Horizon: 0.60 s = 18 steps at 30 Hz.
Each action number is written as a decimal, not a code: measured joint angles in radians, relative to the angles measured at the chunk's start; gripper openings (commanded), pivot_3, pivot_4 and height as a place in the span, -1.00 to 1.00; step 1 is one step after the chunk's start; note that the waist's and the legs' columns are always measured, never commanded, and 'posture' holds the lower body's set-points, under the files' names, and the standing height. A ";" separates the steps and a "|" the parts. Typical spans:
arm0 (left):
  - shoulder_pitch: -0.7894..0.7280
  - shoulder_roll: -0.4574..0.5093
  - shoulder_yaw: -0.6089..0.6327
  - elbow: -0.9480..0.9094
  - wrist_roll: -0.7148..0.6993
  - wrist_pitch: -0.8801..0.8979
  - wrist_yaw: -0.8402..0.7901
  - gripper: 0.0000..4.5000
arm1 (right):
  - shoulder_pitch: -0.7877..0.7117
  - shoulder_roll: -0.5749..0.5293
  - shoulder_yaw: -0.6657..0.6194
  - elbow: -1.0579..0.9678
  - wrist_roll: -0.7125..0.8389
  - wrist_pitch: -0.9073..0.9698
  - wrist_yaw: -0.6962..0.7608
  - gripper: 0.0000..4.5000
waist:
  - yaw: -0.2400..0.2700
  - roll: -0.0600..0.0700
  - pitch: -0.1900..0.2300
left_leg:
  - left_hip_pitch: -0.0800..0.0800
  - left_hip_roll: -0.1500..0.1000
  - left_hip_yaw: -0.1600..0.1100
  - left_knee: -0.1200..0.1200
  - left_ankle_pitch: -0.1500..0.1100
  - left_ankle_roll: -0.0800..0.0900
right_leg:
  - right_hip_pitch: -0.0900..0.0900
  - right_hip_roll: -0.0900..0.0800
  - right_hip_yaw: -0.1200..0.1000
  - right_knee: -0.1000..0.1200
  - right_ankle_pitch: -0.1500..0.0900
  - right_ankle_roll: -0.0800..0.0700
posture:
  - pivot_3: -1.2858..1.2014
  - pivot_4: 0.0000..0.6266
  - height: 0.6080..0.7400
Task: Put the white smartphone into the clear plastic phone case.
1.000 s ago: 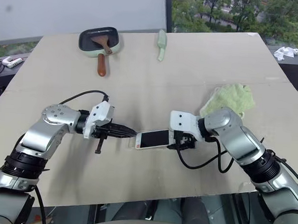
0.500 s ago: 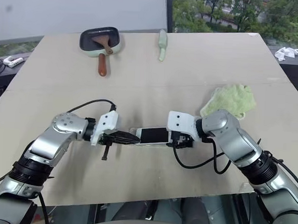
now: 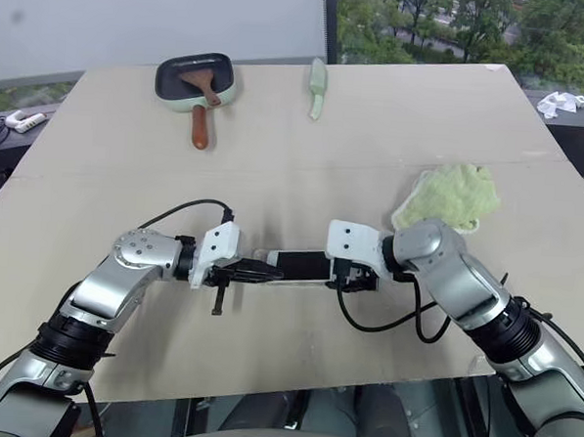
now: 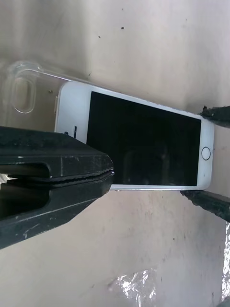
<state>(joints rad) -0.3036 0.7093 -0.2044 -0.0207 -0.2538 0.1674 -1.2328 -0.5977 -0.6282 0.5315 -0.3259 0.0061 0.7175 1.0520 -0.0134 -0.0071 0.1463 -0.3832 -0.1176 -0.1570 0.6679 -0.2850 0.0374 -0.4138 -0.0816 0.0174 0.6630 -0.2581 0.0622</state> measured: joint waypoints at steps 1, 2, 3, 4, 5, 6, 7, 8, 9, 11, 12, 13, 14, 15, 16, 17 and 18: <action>0.001 0.000 0.001 0.003 0.000 -0.005 0.004 -1.00 | 0.000 0.001 0.000 0.000 0.000 0.001 -0.003 0.28 | 0.000 0.000 0.000 | 0.000 0.000 0.000 0.000 0.000 0.000 | 0.000 0.000 0.000 0.000 0.000 0.000 | 0.03 -0.52 1.00; 0.003 0.000 0.002 0.005 0.000 -0.009 0.008 -1.00 | 0.000 0.002 0.000 0.000 0.000 0.002 -0.005 0.28 | 0.000 0.000 0.000 | 0.001 0.000 0.000 0.000 0.000 0.000 | 0.000 0.000 0.000 0.000 0.000 0.000 | 0.03 -0.52 1.00; 0.007 0.000 0.004 0.006 0.001 -0.013 0.012 -1.00 | 0.001 0.003 0.000 0.000 0.000 0.004 -0.008 0.28 | 0.000 0.000 0.000 | 0.001 0.000 0.000 0.000 0.000 0.000 | 0.000 0.000 0.000 0.000 0.000 0.000 | 0.03 -0.52 1.00; 0.011 0.000 0.005 0.006 0.002 -0.019 0.016 -1.00 | 0.001 0.004 0.000 0.000 0.000 0.006 -0.010 0.28 | 0.000 0.000 0.000 | 0.001 0.000 0.000 0.000 0.000 0.000 | 0.000 0.000 0.000 0.000 0.000 0.000 | 0.03 -0.52 1.00; 0.015 0.000 0.005 0.006 0.004 -0.026 0.019 -1.00 | 0.001 0.006 0.000 0.000 0.000 0.009 -0.011 0.28 | 0.000 0.000 0.000 | 0.001 0.000 0.000 0.000 0.000 0.000 | 0.000 0.000 0.000 0.000 0.000 0.000 | 0.03 -0.52 1.00; 0.018 0.000 0.006 0.006 0.006 -0.028 0.020 -1.00 | 0.001 0.006 0.000 0.000 0.000 0.011 -0.012 0.28 | 0.000 0.000 -0.001 | 0.001 0.000 0.000 0.000 0.000 0.000 | 0.000 0.000 0.000 0.000 0.000 0.000 | 0.03 -0.52 1.00; 0.023 0.000 0.007 0.006 0.010 -0.031 0.028 -1.00 | 0.001 0.008 0.000 0.000 0.000 0.014 -0.013 0.28 | -0.001 0.000 -0.001 | 0.002 0.000 0.000 0.000 0.000 0.000 | 0.000 0.000 0.000 0.000 0.000 0.000 | 0.03 -0.52 1.00; 0.027 0.000 0.007 0.005 0.014 -0.036 0.036 -1.00 | 0.001 0.010 0.000 0.000 0.000 0.019 -0.015 0.28 | -0.001 0.000 -0.001 | 0.002 0.000 0.000 0.000 0.000 0.000 | 0.001 0.000 0.000 0.000 0.000 0.000 | 0.03 -0.52 1.00; 0.029 0.000 0.007 0.005 0.015 -0.038 0.041 -1.00 | 0.001 0.011 0.001 0.000 -0.001 0.021 -0.017 0.28 | 0.000 0.000 -0.002 | 0.002 0.000 0.000 0.000 0.000 0.000 | 0.001 0.000 0.000 0.001 0.000 0.000 | 0.03 -0.52 1.00; 0.032 0.000 0.007 0.006 0.016 -0.038 0.051 -1.00 | 0.001 0.013 0.001 0.000 -0.001 0.023 -0.020 0.28 | 0.000 0.000 -0.002 | 0.002 0.000 0.000 0.000 0.000 0.000 | 0.001 0.000 0.000 0.001 0.000 0.000 | 0.03 -0.52 1.00; 0.033 0.000 0.006 0.005 0.017 -0.038 0.055 -1.00 | 0.001 0.013 0.002 0.000 -0.001 0.024 -0.022 0.28 | 0.000 0.000 -0.002 | 0.003 0.000 0.000 0.000 0.000 0.000 | 0.001 0.000 0.000 0.001 0.000 0.000 | 0.03 -0.52 1.00; 0.035 0.000 0.005 0.005 0.017 -0.038 0.059 -1.00 | 0.001 0.014 0.002 0.000 -0.001 0.024 -0.023 0.28 | 0.000 0.000 -0.002 | 0.003 0.000 0.000 0.000 0.000 0.000 | 0.001 0.000 0.000 0.001 0.000 0.000 | 0.03 -0.52 1.00; 0.036 0.000 0.003 0.005 0.019 -0.038 0.061 -1.00 | 0.001 0.014 0.002 0.000 -0.001 0.024 -0.023 0.28 | 0.000 0.000 -0.002 | 0.003 0.000 0.000 0.000 0.000 0.000 | 0.001 0.000 0.000 0.001 0.000 0.000 | 0.03 -0.52 1.00; 0.037 0.000 0.003 0.005 0.019 -0.038 0.063 -1.00 | 0.001 0.014 0.002 0.000 -0.001 0.024 -0.023 0.28 | 0.000 0.000 -0.002 | 0.003 0.000 0.000 0.000 0.000 0.000 | 0.001 0.000 0.000 0.001 0.000 0.000 | 0.03 -0.52 1.00; 0.043 0.000 0.003 0.005 0.022 -0.038 0.070 -1.00 | 0.001 0.014 0.003 0.000 -0.002 0.024 -0.023 0.28 | 0.000 0.000 -0.003 | 0.003 0.000 0.000 0.000 0.000 0.000 | 0.001 0.000 0.000 0.001 0.000 0.000 | 0.03 -0.52 1.00; 0.044 0.000 0.003 0.005 0.023 -0.038 0.072 -1.00 | 0.001 0.014 0.003 0.000 -0.002 0.024 -0.023 0.28 | 0.000 0.000 -0.003 | 0.003 0.000 0.000 0.000 0.000 0.000 | 0.001 0.000 0.000 0.001 0.000 0.000 | 0.03 -0.52 1.00; 0.045 0.000 0.003 0.005 0.024 -0.038 0.074 -1.00 | 0.001 0.014 0.004 0.000 -0.002 0.024 -0.023 0.28 | 0.000 0.000 -0.003 | 0.003 0.000 0.000 0.000 0.000 0.000 | 0.001 0.000 0.000 0.001 0.000 0.000 | 0.03 -0.52 1.00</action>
<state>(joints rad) -0.2590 0.7094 -0.2017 -0.0152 -0.2297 0.1297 -1.1584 -0.5968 -0.6145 0.5350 -0.3259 0.0039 0.7417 1.0287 -0.0137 -0.0067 0.1431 -0.3806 -0.1176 -0.1568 0.6679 -0.2850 0.0374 -0.4126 -0.0815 0.0178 0.6638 -0.2581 0.0622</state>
